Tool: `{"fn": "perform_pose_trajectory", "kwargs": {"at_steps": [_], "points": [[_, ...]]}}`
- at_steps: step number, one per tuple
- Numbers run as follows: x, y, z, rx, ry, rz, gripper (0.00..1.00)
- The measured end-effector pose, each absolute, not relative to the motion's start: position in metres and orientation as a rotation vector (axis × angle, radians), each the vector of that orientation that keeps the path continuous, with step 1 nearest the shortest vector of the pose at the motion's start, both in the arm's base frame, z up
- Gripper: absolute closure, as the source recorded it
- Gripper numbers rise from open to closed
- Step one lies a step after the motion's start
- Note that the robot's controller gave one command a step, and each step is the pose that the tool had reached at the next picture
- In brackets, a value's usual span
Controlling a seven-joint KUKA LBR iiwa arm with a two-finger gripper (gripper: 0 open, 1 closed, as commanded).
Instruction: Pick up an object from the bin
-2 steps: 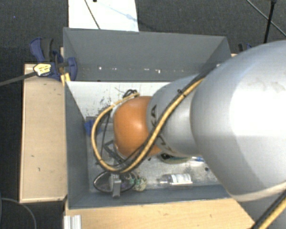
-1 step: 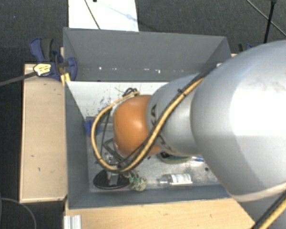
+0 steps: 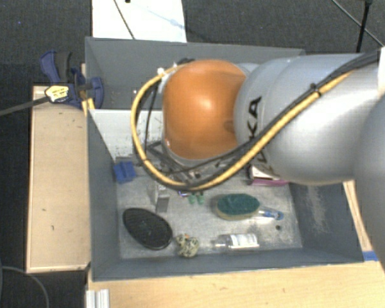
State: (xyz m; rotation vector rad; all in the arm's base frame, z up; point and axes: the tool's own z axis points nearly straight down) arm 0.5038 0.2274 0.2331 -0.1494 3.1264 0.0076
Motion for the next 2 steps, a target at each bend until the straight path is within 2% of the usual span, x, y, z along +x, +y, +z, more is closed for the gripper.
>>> {"fn": "perform_pose_trajectory", "kwargs": {"at_steps": [1,2], "points": [[0.502,0.227,0.228,-0.154,3.135,0.001,0.00],[0.498,0.197,0.147,0.044,3.146,-0.004,0.00]]}}
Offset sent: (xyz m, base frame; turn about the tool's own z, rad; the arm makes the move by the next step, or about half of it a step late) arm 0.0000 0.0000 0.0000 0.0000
